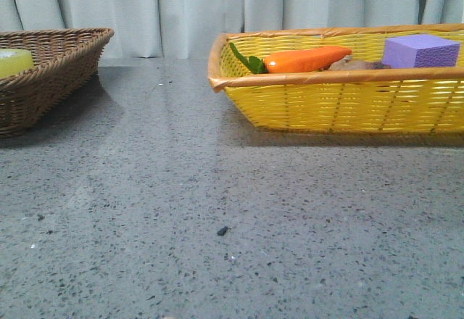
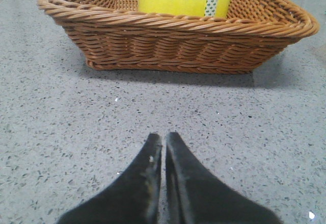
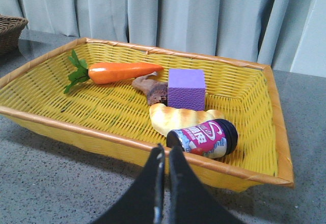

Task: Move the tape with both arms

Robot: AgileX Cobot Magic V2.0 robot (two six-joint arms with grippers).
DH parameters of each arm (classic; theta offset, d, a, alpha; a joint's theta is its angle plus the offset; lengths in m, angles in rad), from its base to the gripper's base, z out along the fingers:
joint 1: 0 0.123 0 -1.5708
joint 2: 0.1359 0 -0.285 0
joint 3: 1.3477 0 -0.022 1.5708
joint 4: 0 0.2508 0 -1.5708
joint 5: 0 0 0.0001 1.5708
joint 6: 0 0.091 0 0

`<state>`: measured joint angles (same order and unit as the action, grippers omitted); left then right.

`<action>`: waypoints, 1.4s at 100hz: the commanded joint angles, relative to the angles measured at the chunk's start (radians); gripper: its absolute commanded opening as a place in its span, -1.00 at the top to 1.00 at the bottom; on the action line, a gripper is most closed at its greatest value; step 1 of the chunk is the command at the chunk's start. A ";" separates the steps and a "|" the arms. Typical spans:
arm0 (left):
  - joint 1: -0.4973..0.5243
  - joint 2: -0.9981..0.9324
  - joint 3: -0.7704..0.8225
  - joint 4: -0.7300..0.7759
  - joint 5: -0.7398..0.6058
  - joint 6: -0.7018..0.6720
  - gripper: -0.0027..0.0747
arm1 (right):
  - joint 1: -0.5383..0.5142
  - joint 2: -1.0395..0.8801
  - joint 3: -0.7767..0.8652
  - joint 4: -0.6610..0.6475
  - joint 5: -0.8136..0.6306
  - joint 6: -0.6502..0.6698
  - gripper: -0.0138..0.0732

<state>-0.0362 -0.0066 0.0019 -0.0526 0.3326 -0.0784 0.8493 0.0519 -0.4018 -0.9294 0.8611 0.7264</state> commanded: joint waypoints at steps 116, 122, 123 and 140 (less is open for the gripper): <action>0.002 -0.029 0.011 -0.009 -0.045 -0.007 0.99 | -0.677 0.008 0.089 0.782 -0.917 -0.748 0.84; 0.002 -0.029 0.011 -0.009 -0.045 -0.007 0.98 | -0.730 -0.002 0.140 0.864 -1.057 -0.767 0.84; 0.002 -0.029 0.011 -0.009 -0.045 -0.007 0.98 | -0.742 -0.003 0.146 0.884 -1.089 -0.767 0.84; 0.002 -0.029 0.011 -0.009 -0.045 -0.007 0.98 | -0.865 -0.051 0.276 0.992 -1.283 -0.767 0.84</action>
<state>-0.0362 -0.0066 0.0019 -0.0526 0.3326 -0.0784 0.0394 0.0090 -0.1504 0.0000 -0.2691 -0.0221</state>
